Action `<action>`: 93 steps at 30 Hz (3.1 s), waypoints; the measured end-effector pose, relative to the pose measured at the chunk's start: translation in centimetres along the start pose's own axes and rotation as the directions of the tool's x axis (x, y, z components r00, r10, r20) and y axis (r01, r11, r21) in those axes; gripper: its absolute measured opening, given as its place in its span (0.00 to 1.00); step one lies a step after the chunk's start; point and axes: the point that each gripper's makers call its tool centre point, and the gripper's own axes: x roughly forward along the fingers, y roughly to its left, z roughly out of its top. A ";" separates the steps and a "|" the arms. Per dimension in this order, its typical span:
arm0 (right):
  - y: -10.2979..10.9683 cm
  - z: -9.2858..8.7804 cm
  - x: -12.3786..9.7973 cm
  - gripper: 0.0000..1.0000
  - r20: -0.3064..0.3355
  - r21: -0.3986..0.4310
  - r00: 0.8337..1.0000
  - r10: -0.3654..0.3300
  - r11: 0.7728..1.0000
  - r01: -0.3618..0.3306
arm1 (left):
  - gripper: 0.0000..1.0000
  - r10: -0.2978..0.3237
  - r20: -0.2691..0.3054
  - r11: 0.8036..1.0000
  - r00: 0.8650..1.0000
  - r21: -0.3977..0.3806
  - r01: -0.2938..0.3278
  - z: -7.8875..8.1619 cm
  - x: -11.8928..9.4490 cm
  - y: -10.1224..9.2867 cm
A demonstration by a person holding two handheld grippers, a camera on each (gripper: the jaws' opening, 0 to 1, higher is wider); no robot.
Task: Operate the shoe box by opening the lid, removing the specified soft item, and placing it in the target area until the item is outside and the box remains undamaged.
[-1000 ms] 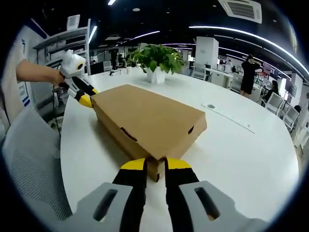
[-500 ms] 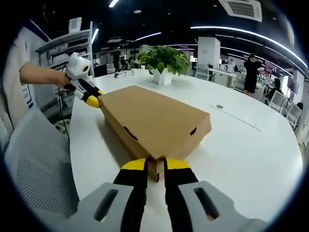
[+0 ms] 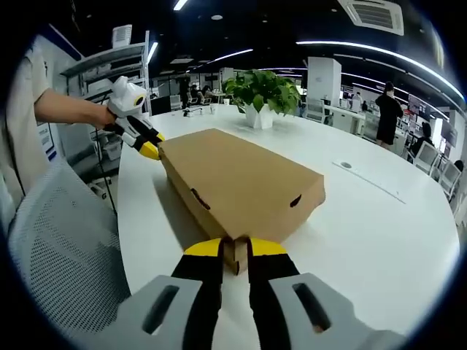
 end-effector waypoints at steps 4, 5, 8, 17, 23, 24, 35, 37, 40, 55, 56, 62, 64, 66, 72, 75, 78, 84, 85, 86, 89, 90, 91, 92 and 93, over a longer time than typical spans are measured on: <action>-0.2 0.0 0.0 0.11 -0.002 -0.007 1.000 -0.008 1.000 0.008 | 0.26 0.003 -0.007 1.000 1.000 0.000 -0.003 0.0 0.1 0.0; -0.2 0.0 0.0 0.11 -0.002 -0.005 1.000 -0.009 1.000 0.009 | 0.26 0.002 -0.009 1.000 1.000 0.000 -0.002 0.1 0.1 -0.1; -0.5 0.2 -0.1 0.11 0.003 -0.001 1.000 -0.019 1.000 0.019 | 0.26 -0.002 -0.008 1.000 1.000 -0.009 0.002 0.1 0.1 -0.2; -0.5 0.8 -0.5 0.12 0.025 0.011 0.999 -0.023 1.000 0.023 | 0.28 0.011 0.002 1.000 1.000 -0.026 -0.011 0.4 -0.2 -0.3; -0.2 1.5 -0.8 0.15 0.041 0.004 0.999 -0.024 1.000 0.024 | 0.31 0.030 0.013 1.000 0.999 -0.004 -0.030 0.7 -0.6 -0.4; -0.2 1.7 -0.9 0.15 0.046 0.006 0.999 -0.027 1.000 0.027 | 0.31 0.030 0.017 1.000 0.999 -0.004 -0.030 0.8 -0.7 -0.4; -0.3 4.0 -1.9 0.17 0.086 0.017 0.996 -0.038 0.999 0.037 | 0.42 0.056 0.083 0.998 0.995 -0.006 -0.055 3.1 -1.8 -0.5; -0.3 4.5 -2.1 0.18 0.093 0.018 0.995 -0.038 0.999 0.037 | 0.43 0.063 0.095 0.998 0.993 -0.003 -0.063 3.5 -2.1 -0.4; -0.5 5.1 -2.3 0.18 0.103 0.014 0.994 -0.044 0.999 0.042 | 0.43 0.075 0.109 0.997 0.991 0.000 -0.076 4.1 -2.4 -0.2; -1.5 8.5 -3.1 0.22 0.165 -0.016 0.984 -0.070 0.997 0.073 | 0.35 0.159 0.184 0.986 0.970 0.020 -0.165 7.5 -4.0 1.2; -1.6 8.7 -3.1 0.22 0.167 -0.019 0.983 -0.070 0.997 0.074 | 0.34 0.165 0.187 0.985 0.968 0.019 -0.172 7.7 -4.0 1.3; -2.0 9.8 -3.1 0.25 0.179 -0.033 0.981 -0.076 0.996 0.083 | 0.33 0.199 0.208 0.979 0.958 0.002 -0.204 9.0 -4.3 1.9; -2.2 10.0 -3.1 0.25 0.183 -0.035 0.980 -0.077 0.996 0.085 | 0.32 0.207 0.212 0.977 0.955 0.001 -0.212 9.2 -4.4 2.1; -2.4 10.4 -3.1 0.25 0.186 -0.039 0.979 -0.078 0.995 0.087 | 0.31 0.211 0.219 0.976 0.953 -0.002 -0.216 9.5 -4.4 2.3; -3.1 11.5 -3.1 0.26 0.190 -0.060 0.978 -0.083 0.994 0.096 | 0.29 0.237 0.241 0.969 0.941 0.006 -0.245 10.7 -4.5 2.9; -3.6 12.0 -3.0 0.26 0.196 -0.057 0.977 -0.089 0.993 0.102 | 0.29 0.249 0.252 0.966 0.935 0.003 -0.258 11.3 -4.5 3.3; -4.1 12.6 -2.9 0.26 0.201 -0.064 0.975 -0.095 0.992 0.110 | 0.26 0.266 0.264 0.961 0.927 0.000 -0.275 12.0 -4.5 3.9; -4.9 13.4 -2.8 0.25 0.204 -0.071 0.973 -0.106 0.990 0.123 | 0.19 0.301 0.277 0.951 0.912 -0.012 -0.310 12.9 -4.4 5.0; -5.1 13.5 -2.7 0.24 0.203 -0.074 0.973 -0.108 0.989 0.126 | 0.18 0.308 0.276 0.948 0.911 -0.014 -0.317 13.0 -4.3 5.2; -5.2 13.6 -2.7 0.24 0.202 -0.076 0.973 -0.110 0.989 0.127 | 0.16 0.315 0.273 0.946 0.909 -0.015 -0.323 13.0 -4.3 5.4; -5.6 13.9 -2.6 0.23 0.200 -0.083 0.973 -0.114 0.988 0.132 | 0.13 0.345 0.267 0.935 0.900 -0.018 -0.353 13.3 -4.2 5.9; -5.8 14.0 -2.6 0.23 0.200 -0.084 0.973 -0.115 0.987 0.134 | 0.12 0.353 0.266 0.932 0.897 -0.021 -0.361 13.4 -4.2 6.0; -5.8 14.0 -2.6 0.23 0.201 -0.084 0.973 -0.115 0.987 0.134 | 0.11 0.362 0.268 0.929 0.893 -0.026 -0.369 13.6 -4.2 6.2; -6.0 14.2 -2.5 0.23 0.202 -0.082 0.972 -0.116 0.988 0.135 | 0.09 0.371 0.269 0.926 0.889 -0.030 -0.377 13.8 -4.2 6.4; -6.1 14.3 -2.5 0.23 0.203 -0.081 0.972 -0.118 0.987 0.137 | 0.08 0.377 0.271 0.923 0.886 -0.032 -0.383 13.9 -4.2 6.7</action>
